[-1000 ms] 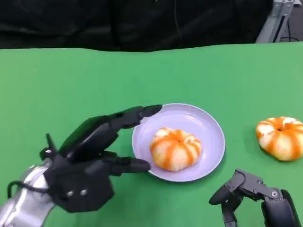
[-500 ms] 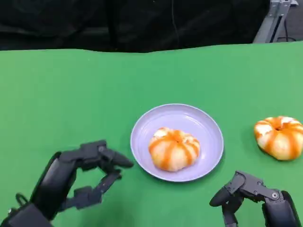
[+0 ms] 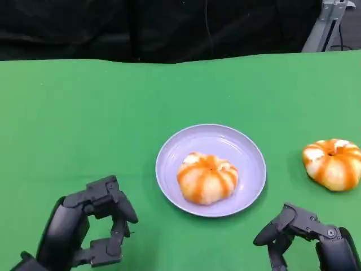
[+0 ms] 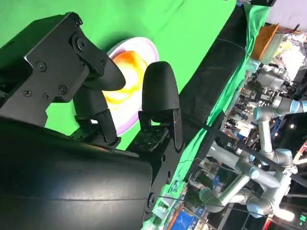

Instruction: Grasp the bread from the table and place it into the plate.

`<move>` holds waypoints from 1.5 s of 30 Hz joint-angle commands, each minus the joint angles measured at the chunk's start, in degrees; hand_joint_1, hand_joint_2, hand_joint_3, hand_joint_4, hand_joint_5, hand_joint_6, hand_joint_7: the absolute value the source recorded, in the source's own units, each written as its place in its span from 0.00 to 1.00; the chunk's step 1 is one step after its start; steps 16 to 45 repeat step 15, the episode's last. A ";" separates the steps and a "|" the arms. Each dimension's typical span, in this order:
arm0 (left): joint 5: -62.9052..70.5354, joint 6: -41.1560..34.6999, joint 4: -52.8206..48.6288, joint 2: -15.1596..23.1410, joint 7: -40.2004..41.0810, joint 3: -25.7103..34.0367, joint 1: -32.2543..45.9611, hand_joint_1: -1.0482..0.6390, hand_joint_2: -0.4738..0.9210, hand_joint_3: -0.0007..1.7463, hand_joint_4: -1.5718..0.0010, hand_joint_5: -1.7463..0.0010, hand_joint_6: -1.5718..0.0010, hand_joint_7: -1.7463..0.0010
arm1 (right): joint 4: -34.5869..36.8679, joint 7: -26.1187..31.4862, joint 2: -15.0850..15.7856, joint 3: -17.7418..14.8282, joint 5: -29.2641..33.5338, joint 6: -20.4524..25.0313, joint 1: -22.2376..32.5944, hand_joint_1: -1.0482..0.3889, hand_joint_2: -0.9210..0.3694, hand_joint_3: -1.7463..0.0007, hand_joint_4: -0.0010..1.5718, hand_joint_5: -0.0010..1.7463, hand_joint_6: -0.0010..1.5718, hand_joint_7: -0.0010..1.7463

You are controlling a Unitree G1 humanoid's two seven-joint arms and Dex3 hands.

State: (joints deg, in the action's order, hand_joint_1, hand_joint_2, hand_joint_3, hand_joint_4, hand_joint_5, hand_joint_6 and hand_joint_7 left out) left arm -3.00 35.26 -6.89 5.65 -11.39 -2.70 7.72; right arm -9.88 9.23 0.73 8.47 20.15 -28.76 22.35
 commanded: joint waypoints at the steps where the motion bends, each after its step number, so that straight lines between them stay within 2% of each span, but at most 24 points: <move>1: -0.84 2.38 -2.28 0.47 -0.85 0.75 0.08 0.65 0.61 0.77 0.47 0.00 0.52 0.09 | 0.13 -0.02 0.78 -0.53 -1.05 -0.92 0.07 0.76 0.50 0.22 0.49 0.89 0.53 0.71; 7: -1.38 2.96 -3.04 0.55 -1.51 0.73 -0.02 0.65 0.62 0.76 0.47 0.00 0.51 0.10 | -0.06 0.00 0.68 -0.51 -0.88 -0.89 0.16 0.76 0.50 0.23 0.49 0.90 0.53 0.72; 10: -2.25 2.90 -3.33 0.66 -2.55 0.67 0.07 0.65 0.59 0.79 0.46 0.01 0.48 0.13 | -0.39 0.12 0.56 -0.44 -0.57 -0.72 0.28 0.77 0.50 0.23 0.49 0.90 0.53 0.72; 15: -1.72 3.78 -4.16 0.49 -2.42 0.94 -0.26 0.65 0.57 0.82 0.45 0.02 0.48 0.14 | -0.10 0.37 0.77 -0.68 -0.27 -1.26 0.25 0.78 0.50 0.22 0.50 0.89 0.54 0.71; 45: -1.72 3.78 -4.16 0.49 -2.42 0.94 -0.26 0.65 0.57 0.82 0.45 0.02 0.48 0.14 | -0.10 0.37 0.77 -0.68 -0.27 -1.26 0.25 0.78 0.50 0.22 0.50 0.89 0.54 0.71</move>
